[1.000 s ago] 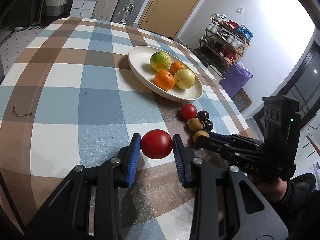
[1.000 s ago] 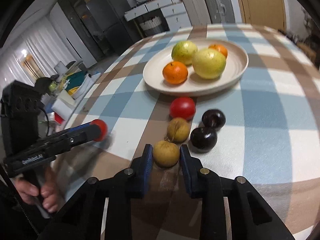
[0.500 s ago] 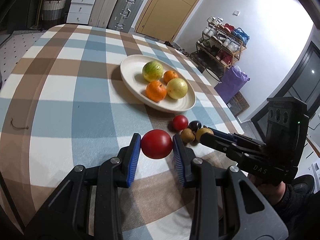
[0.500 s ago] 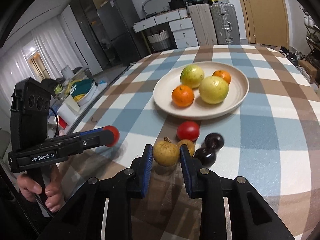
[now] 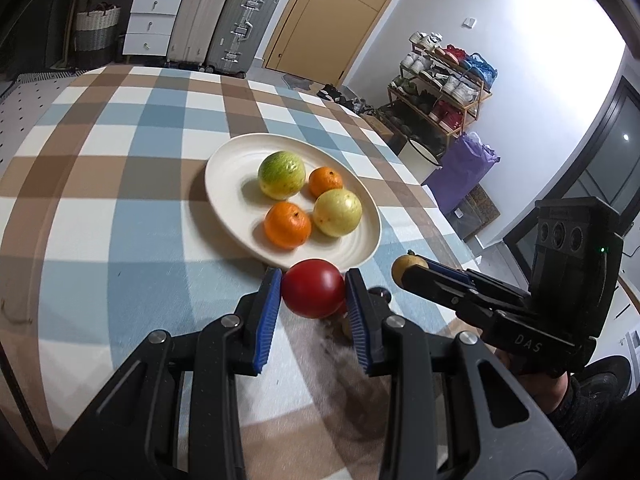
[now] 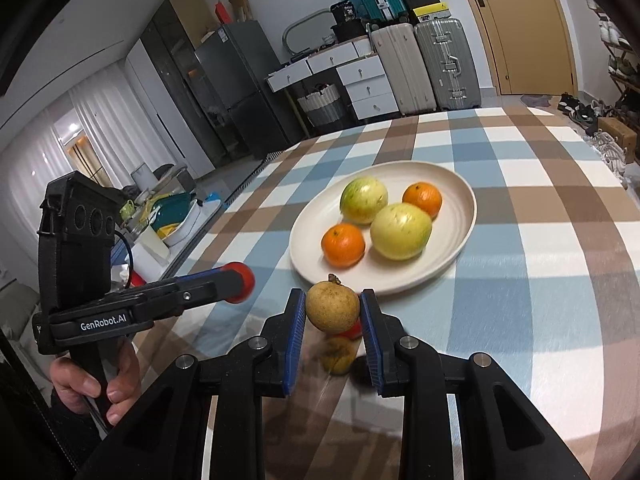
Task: Organize fruits
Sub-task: 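Carry the tomato and kiwi onto the white plate and open both tools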
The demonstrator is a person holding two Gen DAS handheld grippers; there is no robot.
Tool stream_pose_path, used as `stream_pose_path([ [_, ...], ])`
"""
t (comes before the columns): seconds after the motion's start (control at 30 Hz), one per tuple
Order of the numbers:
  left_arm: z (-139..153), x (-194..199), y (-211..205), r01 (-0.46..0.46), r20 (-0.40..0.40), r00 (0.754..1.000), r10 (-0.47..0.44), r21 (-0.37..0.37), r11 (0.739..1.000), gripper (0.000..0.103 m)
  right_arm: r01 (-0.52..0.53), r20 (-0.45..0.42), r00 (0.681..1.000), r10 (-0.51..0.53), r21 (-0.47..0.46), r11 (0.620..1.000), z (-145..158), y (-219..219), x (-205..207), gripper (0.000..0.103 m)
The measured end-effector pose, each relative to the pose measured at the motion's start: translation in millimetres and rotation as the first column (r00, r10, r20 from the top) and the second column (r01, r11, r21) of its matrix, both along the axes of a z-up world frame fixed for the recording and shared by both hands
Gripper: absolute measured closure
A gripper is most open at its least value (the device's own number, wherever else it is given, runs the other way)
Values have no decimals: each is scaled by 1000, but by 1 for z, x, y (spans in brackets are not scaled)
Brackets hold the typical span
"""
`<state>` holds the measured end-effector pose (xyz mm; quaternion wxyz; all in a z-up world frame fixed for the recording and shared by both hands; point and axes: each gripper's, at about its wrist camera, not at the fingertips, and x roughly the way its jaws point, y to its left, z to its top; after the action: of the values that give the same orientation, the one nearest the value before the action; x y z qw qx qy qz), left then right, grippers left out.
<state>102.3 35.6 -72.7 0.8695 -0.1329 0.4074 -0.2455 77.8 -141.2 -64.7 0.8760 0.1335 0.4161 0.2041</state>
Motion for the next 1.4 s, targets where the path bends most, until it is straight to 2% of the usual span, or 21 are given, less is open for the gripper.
stream_pose_path([
  [0.37, -3, 46, -20, -7, -20, 1000, 8, 22, 1000, 73, -33, 38, 999, 32, 26, 999, 5, -9, 36, 75],
  [0.5, -5, 63, -18, -63, -16, 998, 64, 71, 995, 74, -26, 35, 999, 25, 38, 999, 3, -14, 50, 75],
  [0.67, -12, 86, -10, -94, -47, 994, 98, 71, 993, 74, -40, 65, 997, 37, 35, 999, 5, -16, 59, 75],
  [1.4, -40, 135, -6, -94, -115, 988, 101, 66, 993, 74, 99, -38, 994, -98, 41, 994, -31, -58, 116, 75],
])
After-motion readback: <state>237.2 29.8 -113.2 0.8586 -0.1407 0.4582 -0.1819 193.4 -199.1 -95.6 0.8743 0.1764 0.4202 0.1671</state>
